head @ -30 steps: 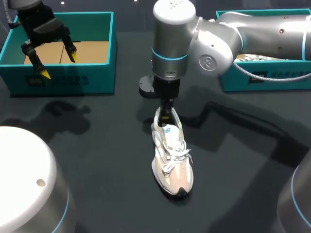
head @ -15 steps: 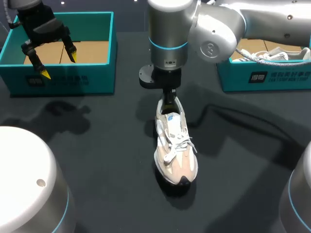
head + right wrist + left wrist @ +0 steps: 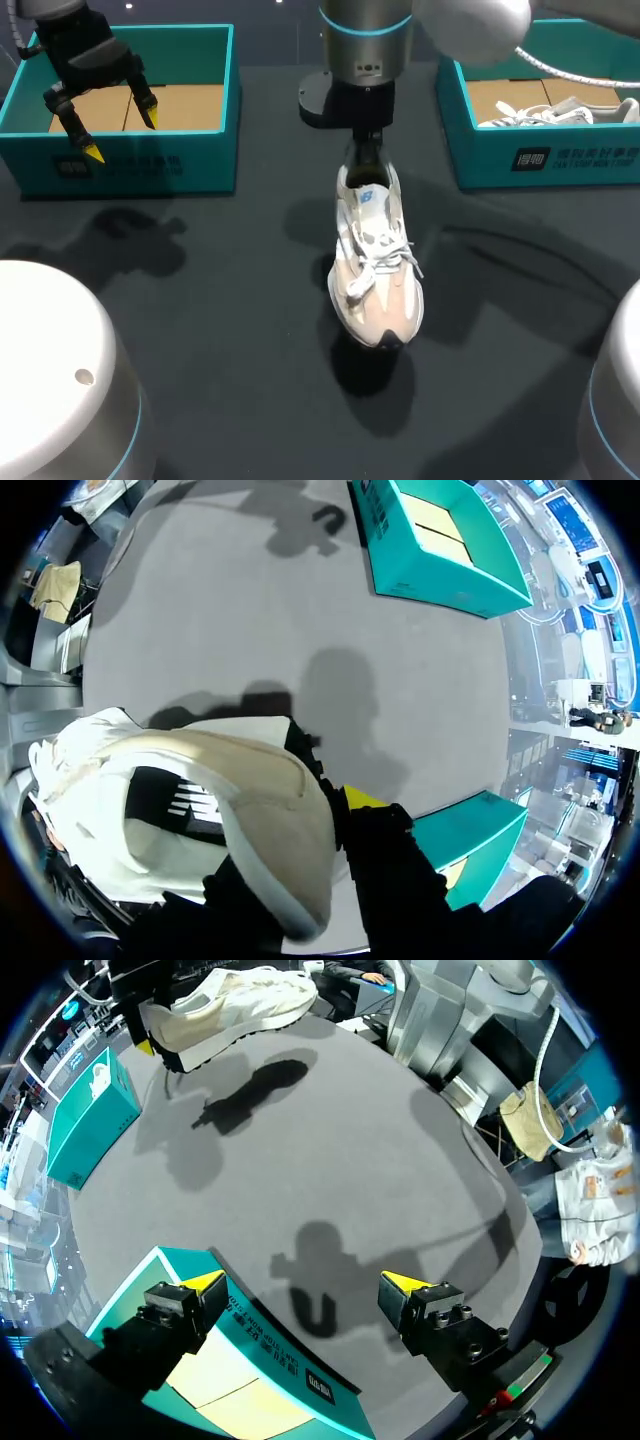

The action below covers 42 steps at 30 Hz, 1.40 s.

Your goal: Take the shoe out of the shoebox, open the shoe tongue, remove and reinsert the insole, then place the shoe into the shoebox

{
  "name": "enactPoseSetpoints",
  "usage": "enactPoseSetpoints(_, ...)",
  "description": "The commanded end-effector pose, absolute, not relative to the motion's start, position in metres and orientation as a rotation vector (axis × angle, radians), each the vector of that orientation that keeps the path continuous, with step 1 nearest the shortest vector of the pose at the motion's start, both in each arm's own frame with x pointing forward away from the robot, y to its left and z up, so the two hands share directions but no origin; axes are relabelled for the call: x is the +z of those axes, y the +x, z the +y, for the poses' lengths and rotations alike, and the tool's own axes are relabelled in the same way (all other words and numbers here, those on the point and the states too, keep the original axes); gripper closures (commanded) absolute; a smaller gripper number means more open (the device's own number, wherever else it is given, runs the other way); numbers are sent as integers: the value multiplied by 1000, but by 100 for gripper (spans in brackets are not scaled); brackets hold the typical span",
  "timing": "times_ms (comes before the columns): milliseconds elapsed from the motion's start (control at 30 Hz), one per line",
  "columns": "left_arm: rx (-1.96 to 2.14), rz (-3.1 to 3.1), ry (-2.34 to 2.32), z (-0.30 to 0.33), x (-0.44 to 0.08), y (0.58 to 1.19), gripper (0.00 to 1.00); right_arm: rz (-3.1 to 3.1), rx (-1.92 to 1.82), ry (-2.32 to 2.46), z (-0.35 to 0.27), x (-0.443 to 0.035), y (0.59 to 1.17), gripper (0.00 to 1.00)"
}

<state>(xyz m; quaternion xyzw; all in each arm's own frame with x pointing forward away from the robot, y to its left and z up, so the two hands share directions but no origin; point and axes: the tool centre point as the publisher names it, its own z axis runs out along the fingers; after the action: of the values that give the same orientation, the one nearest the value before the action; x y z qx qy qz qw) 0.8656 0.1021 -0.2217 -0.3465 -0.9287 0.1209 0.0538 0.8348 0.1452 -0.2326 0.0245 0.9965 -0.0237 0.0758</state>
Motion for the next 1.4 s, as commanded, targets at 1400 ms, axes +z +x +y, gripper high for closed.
enactPoseSetpoints(1400, 364, -2820, -1054, 102, -221, 866, 0, 2814, -299, 111, -90, -128, 1027, 100)
